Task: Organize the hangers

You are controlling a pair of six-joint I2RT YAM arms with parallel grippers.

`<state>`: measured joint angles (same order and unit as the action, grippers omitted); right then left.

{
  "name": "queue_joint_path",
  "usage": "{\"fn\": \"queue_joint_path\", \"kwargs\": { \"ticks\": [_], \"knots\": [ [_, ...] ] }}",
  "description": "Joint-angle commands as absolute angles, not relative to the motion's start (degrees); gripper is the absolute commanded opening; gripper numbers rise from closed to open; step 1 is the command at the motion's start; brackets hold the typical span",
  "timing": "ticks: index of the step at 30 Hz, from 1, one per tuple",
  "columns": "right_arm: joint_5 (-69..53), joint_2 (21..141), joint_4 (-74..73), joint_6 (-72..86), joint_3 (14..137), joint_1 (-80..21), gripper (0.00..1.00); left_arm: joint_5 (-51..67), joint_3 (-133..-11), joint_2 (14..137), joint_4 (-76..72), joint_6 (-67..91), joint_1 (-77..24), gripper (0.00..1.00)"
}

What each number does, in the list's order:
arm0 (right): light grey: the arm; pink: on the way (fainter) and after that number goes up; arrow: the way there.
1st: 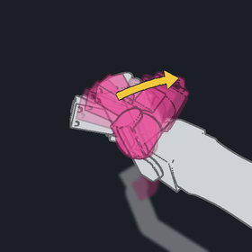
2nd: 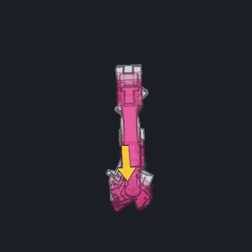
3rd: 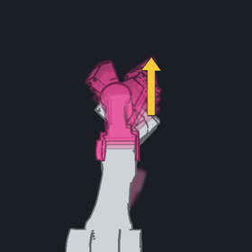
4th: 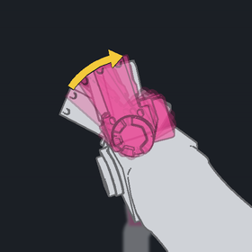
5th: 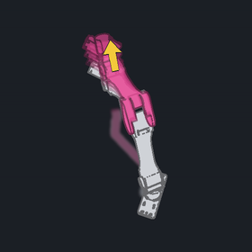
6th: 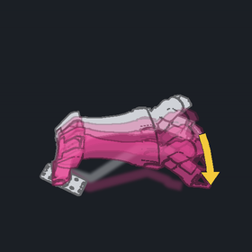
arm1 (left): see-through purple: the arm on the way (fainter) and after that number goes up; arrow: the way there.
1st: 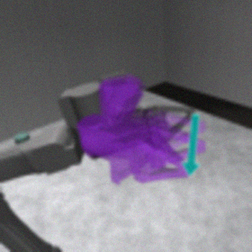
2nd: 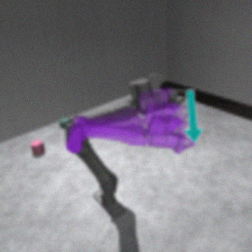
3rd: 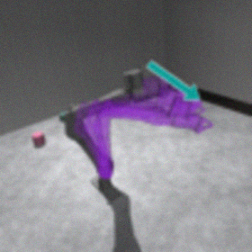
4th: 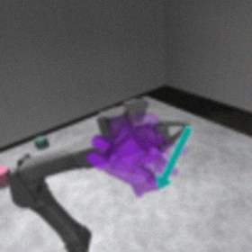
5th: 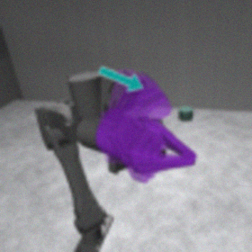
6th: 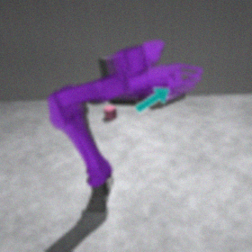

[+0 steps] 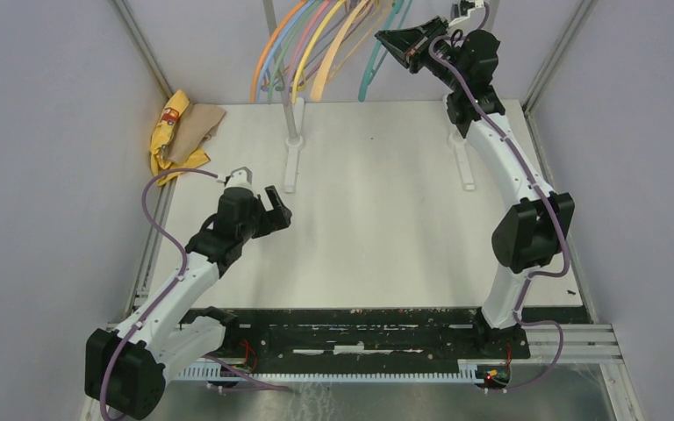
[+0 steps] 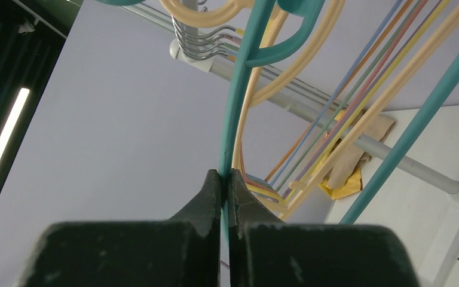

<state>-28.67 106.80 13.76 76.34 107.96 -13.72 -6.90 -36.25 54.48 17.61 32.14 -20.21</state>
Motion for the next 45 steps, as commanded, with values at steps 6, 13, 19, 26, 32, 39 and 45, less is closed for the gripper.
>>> {"fn": "queue_joint_path", "kwargs": {
  "ticks": [6,13,19,26,32,39,45],
  "knots": [
    [-28.0,109.1,17.7,79.2,113.4,-12.8,0.01,-8.4,-36.7,54.0,16.7,31.9,-19.9,0.99],
    [-27.7,109.1,11.2,81.6,114.6,-12.7,0.01,-8.4,-37.0,54.4,17.1,31.4,-19.9,0.99],
    [-28.3,109.0,13.9,87.4,112.9,-12.7,0.01,-8.4,-37.0,54.3,16.7,31.2,-19.8,0.99],
    [-28.2,108.3,11.3,85.9,110.7,-12.7,0.08,-8.0,-36.7,54.8,16.5,31.2,-19.8,0.99],
    [-29.9,104.9,9.5,78.5,106.4,-12.7,1.0,-7.9,-36.9,55.1,16.5,30.9,-19.8,0.99],
    [-28.6,95.5,1.2,63.5,97.8,-12.7,1.0,-7.6,-37.1,55.3,16.2,30.8,-19.8,0.99],
    [-20.2,82.0,-12.8,38.3,82.6,-12.7,1.0,-7.3,-36.2,54.8,14.2,30.9,-19.9,0.99]
  ]
}}
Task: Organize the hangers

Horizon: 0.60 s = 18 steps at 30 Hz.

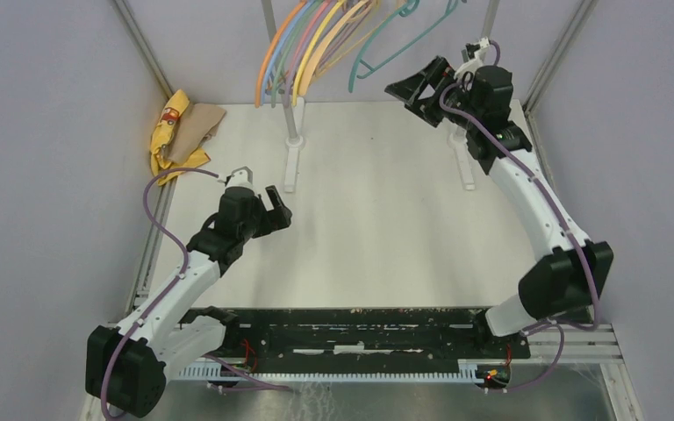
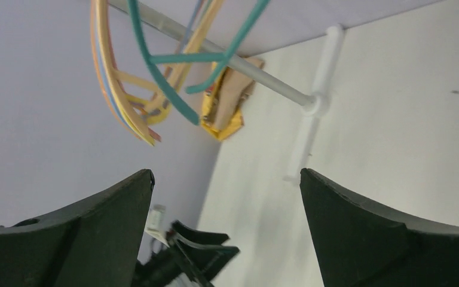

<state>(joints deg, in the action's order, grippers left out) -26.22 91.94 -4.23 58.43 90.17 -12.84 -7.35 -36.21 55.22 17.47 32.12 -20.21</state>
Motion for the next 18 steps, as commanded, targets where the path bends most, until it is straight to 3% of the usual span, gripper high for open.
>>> {"fn": "queue_joint_path", "kwargs": {
  "ticks": [1,9,18],
  "knots": [
    [-17.9,78.9,-14.1,36.1,79.6,-12.7,1.0,-6.9,-35.9,54.4,13.4,30.8,-19.9,0.99],
    [0.9,65.0,-14.9,29.5,57.3,-13.7,1.0,-10.2,-34.4,52.9,10.1,32.5,-19.9,0.99],
    [8.3,67.1,-19.2,28.1,52.3,-14.1,1.0,-15.1,-37.9,57.2,14.8,35.5,-19.9,0.99]
  ]
}}
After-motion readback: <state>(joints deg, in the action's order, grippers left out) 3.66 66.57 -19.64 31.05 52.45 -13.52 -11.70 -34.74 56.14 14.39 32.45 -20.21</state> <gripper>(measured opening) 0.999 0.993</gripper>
